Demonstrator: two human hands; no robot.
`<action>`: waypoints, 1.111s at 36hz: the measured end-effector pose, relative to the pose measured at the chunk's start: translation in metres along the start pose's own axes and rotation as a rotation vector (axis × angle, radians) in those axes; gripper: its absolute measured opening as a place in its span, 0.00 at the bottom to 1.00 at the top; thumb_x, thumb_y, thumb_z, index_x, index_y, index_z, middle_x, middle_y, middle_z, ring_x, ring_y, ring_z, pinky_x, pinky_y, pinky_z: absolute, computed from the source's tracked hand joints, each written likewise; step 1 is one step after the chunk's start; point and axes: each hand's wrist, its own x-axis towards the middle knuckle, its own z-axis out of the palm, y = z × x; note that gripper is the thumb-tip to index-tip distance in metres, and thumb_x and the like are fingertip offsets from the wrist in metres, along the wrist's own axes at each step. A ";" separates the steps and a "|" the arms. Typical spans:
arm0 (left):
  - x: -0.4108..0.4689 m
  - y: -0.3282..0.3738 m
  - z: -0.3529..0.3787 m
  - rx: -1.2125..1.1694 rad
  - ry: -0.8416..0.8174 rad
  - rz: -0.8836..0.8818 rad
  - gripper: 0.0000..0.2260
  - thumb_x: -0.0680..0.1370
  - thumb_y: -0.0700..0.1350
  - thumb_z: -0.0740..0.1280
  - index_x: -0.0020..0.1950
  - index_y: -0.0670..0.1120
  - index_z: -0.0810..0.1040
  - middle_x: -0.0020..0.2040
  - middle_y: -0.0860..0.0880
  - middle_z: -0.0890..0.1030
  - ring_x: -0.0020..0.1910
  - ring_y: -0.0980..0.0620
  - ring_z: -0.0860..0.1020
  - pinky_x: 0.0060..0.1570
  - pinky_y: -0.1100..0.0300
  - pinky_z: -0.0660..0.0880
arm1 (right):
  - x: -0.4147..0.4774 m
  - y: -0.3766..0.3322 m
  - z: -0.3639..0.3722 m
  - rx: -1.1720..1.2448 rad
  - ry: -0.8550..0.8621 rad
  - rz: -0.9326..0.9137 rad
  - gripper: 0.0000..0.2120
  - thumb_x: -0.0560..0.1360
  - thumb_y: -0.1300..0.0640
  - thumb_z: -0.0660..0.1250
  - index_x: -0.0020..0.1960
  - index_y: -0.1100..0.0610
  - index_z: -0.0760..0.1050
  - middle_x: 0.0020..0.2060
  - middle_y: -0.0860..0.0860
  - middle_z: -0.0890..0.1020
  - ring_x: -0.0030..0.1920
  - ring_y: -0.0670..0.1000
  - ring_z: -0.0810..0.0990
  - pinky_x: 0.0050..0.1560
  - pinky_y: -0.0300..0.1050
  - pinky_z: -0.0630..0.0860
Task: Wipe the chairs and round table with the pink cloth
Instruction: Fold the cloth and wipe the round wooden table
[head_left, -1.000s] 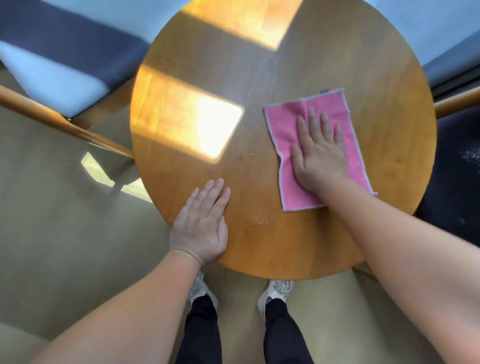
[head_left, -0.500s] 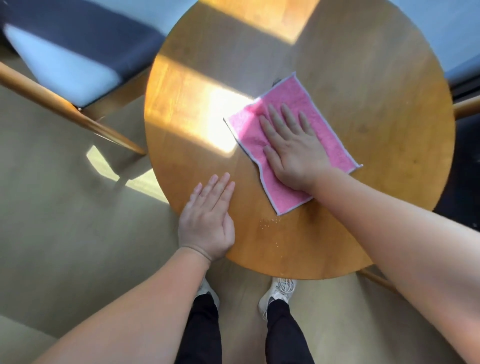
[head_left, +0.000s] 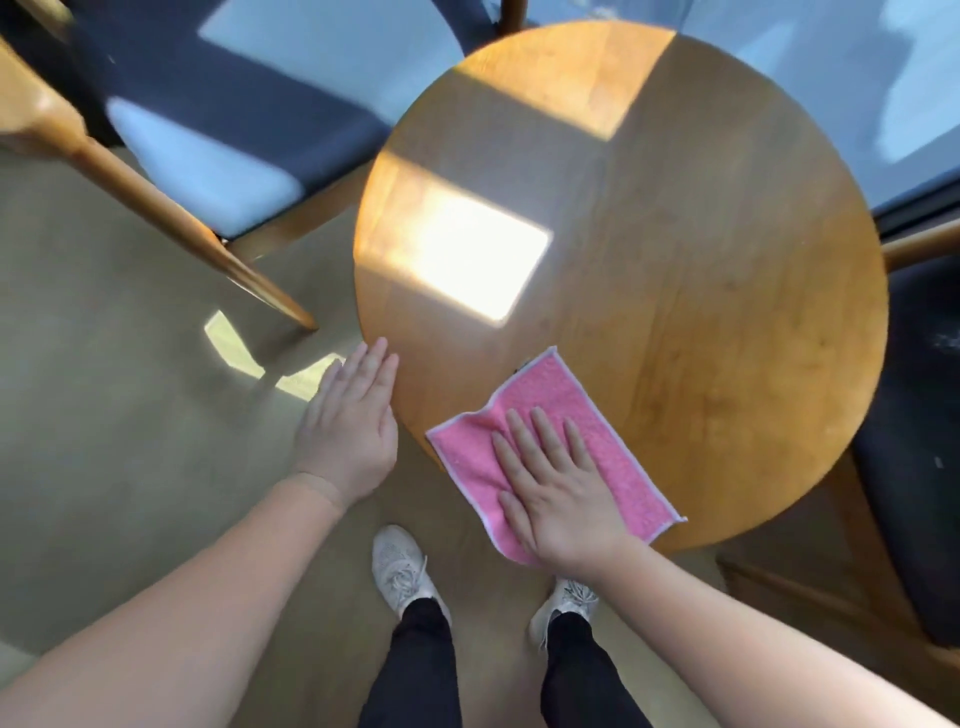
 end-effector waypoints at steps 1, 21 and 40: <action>0.002 -0.006 -0.003 0.010 -0.029 0.017 0.25 0.74 0.41 0.53 0.72 0.40 0.66 0.74 0.46 0.62 0.74 0.48 0.60 0.71 0.64 0.39 | 0.002 -0.004 0.000 -0.011 0.006 0.001 0.27 0.80 0.44 0.49 0.75 0.56 0.62 0.75 0.54 0.60 0.75 0.60 0.59 0.71 0.60 0.53; 0.015 -0.030 -0.009 -0.045 -0.164 0.141 0.36 0.70 0.33 0.57 0.77 0.48 0.53 0.72 0.59 0.44 0.71 0.62 0.41 0.67 0.68 0.30 | 0.156 0.059 -0.070 -0.024 0.040 0.175 0.31 0.79 0.42 0.42 0.79 0.53 0.53 0.79 0.55 0.55 0.78 0.60 0.52 0.76 0.60 0.43; 0.008 -0.023 -0.003 -0.143 -0.159 0.057 0.38 0.70 0.29 0.55 0.72 0.55 0.43 0.74 0.59 0.43 0.72 0.62 0.38 0.72 0.61 0.34 | 0.238 0.089 -0.106 -0.004 0.174 0.117 0.30 0.79 0.47 0.50 0.78 0.59 0.57 0.77 0.59 0.58 0.77 0.63 0.55 0.75 0.61 0.49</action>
